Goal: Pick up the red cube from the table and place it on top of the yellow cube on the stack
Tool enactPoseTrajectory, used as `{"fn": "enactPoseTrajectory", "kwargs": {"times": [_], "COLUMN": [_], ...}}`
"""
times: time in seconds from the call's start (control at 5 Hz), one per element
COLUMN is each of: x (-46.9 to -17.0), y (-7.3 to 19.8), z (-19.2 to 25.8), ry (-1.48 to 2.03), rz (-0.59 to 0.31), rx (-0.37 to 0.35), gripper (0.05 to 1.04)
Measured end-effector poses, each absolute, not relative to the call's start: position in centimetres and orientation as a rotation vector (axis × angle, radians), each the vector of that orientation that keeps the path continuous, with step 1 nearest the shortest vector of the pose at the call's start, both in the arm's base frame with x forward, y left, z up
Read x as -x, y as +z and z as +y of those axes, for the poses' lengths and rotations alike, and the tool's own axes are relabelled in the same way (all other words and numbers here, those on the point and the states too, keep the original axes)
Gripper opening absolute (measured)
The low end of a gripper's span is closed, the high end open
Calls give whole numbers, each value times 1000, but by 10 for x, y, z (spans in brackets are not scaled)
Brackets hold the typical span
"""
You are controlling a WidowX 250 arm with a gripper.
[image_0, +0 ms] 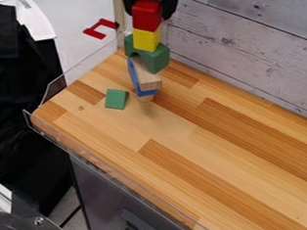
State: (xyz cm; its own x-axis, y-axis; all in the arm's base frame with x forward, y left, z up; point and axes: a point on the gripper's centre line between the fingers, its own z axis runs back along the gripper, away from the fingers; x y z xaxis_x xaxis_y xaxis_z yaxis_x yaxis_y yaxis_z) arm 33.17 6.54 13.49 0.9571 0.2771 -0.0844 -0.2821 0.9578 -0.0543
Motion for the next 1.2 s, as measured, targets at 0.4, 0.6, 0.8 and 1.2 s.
{"fn": "enactPoseTrajectory", "kwargs": {"times": [0.4,0.6,0.8,1.2], "x": [-331,-325,-312,-265], "y": [152,173,198,202], "z": [67,65,59,35], "ry": [289,275,240,132], "rz": [46,6,-38,-33], "rx": [72,68,40,8], "gripper": [999,999,999,999]}}
